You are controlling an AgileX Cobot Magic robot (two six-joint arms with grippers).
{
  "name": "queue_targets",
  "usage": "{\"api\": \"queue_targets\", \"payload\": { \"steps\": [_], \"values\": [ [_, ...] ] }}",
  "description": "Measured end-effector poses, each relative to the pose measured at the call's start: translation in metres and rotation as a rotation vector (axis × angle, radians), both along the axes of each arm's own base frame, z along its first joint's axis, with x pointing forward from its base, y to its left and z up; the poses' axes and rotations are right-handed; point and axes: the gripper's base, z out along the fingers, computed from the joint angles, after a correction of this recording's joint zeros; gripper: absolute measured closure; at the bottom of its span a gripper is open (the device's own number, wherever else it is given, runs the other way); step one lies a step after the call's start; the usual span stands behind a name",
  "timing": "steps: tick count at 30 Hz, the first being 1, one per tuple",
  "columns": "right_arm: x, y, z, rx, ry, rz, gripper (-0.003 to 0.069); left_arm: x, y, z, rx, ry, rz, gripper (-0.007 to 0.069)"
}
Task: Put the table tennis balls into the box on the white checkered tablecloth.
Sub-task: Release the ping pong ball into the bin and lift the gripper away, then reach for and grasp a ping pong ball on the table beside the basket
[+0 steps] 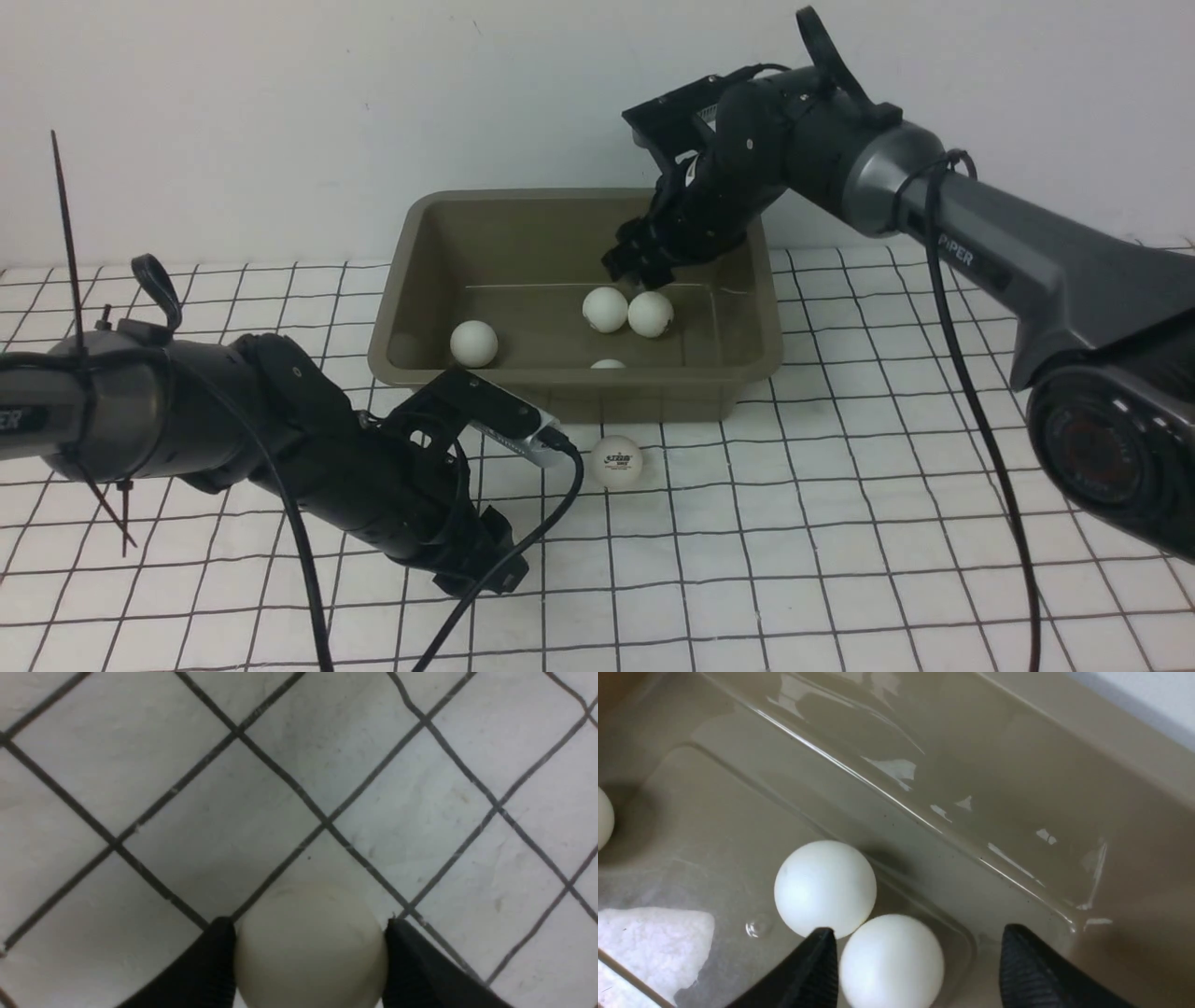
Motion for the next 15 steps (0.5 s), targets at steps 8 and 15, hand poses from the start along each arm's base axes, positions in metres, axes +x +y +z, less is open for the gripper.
{"api": "queue_targets", "payload": {
  "steps": [8,15],
  "values": [
    [-0.006,-0.004,0.014,-0.02,0.021,0.004,0.0229,-0.016,0.0,0.045,-0.065,-0.021,-0.021,0.027],
    [-0.025,-0.018,0.066,-0.088,0.008,0.006,0.0272,-0.035,0.013,0.098,-0.032,-0.149,0.017,0.027]
  ]
}}
